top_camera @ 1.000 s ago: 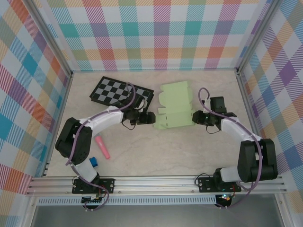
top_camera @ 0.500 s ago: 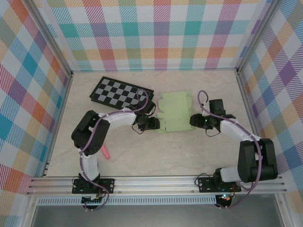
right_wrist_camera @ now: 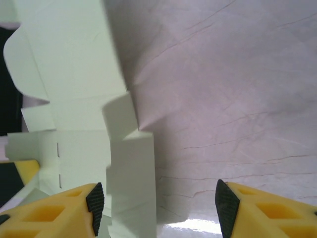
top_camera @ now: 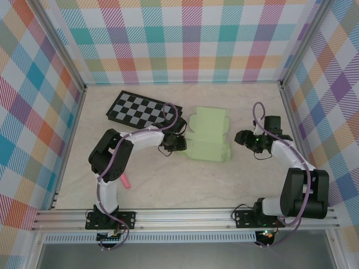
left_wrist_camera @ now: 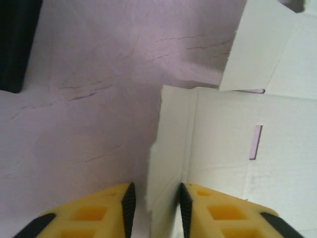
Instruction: Fold the paper box
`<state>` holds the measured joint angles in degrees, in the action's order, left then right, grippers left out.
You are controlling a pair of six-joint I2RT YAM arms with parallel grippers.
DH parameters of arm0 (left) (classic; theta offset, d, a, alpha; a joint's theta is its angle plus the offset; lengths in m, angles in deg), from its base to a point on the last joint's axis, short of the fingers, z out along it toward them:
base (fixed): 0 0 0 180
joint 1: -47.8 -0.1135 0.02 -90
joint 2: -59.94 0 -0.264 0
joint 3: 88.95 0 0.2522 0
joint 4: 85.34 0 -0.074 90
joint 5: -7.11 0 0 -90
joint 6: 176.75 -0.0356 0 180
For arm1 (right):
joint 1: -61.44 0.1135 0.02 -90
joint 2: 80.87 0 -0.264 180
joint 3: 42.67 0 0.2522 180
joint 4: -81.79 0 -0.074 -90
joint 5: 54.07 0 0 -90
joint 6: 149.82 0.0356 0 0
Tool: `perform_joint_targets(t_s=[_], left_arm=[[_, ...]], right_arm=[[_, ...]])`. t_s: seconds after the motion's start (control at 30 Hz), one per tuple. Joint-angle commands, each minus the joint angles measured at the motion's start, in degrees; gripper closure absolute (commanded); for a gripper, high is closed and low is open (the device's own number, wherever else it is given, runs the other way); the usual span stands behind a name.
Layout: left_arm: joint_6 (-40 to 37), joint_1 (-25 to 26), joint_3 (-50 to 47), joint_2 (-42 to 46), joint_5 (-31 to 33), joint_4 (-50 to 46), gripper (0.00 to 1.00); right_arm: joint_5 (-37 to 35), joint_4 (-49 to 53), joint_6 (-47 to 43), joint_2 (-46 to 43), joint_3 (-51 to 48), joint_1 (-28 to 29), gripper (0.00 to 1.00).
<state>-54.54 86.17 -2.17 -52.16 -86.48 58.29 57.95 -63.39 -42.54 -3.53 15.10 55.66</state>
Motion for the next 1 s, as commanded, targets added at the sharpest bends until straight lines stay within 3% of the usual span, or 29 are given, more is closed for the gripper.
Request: perform_joint_targets(t_s=[0.0,0.2,0.37,0.7,0.97], left_arm=[[-1.01,-0.23,1.84,-1.32,2.72,-2.07,0.74],[-1.54,-0.54,2.16,-1.15,2.47,-1.31,0.85],[-0.95,-1.2,1.92,-0.96,1.93,-1.0,0.9],[-1.55,-1.37,1.91,-0.05,3.67,-0.99,0.91],[-1.72,-1.37,1.95,0.12,3.51,-1.12,0.91]], right_arm=[[9.06,-1.15,3.08,1.23,-0.17,-2.74,0.37],[19.84,-6.87,7.54,6.47,-1.98,-4.01,0.39],[21.05,-6.86,5.56,7.39,-2.87,-3.23,0.4],[-11.95,2.24,2.67,5.01,5.37,13.34,0.35],[-27.96,10.89,5.69,9.91,14.16,22.73,0.39]])
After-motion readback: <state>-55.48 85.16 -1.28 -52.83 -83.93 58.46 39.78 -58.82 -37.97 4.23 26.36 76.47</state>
